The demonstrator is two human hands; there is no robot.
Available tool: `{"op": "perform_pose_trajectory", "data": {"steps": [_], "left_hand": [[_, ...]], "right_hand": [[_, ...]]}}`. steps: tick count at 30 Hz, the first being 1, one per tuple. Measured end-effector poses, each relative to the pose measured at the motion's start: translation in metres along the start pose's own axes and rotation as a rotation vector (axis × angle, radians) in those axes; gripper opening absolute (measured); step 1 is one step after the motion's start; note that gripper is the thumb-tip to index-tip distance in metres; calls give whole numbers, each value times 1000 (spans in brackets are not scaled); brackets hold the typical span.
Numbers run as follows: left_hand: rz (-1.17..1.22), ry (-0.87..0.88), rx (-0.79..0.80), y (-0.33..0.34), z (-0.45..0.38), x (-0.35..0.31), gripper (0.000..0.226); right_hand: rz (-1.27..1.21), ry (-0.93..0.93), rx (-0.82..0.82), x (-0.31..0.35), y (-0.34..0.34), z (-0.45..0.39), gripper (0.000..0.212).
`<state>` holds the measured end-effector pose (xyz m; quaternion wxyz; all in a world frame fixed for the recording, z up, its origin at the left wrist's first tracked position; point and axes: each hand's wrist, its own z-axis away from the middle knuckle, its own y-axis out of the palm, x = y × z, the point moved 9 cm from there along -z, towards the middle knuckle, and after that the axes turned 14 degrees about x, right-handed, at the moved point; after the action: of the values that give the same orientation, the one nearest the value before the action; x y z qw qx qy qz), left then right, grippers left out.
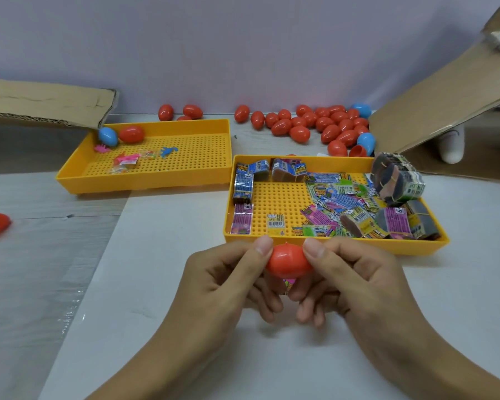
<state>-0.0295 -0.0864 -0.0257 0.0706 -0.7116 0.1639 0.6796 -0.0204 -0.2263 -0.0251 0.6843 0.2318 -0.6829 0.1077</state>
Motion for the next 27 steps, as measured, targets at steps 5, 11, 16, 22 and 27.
{"op": "perform_pose_trajectory", "data": {"steps": [5,11,16,22,27], "left_hand": [[-39,-17,-11,1,0,-1,45],[-32,-3,0,1,0,-1,47],[-2,25,12,0,0,1,44],[0,61,46,-2,1,1,32],[-6,113,14,-4,3,-5,31]], "right_hand": [[6,32,10,-2,1,0,49],[1,25,11,-2,2,0,49],[-11,9,20,0,1,0,49],[-5,-37,19,5,0,1,31],[10,-64,23,7,-1,2,30]]}}
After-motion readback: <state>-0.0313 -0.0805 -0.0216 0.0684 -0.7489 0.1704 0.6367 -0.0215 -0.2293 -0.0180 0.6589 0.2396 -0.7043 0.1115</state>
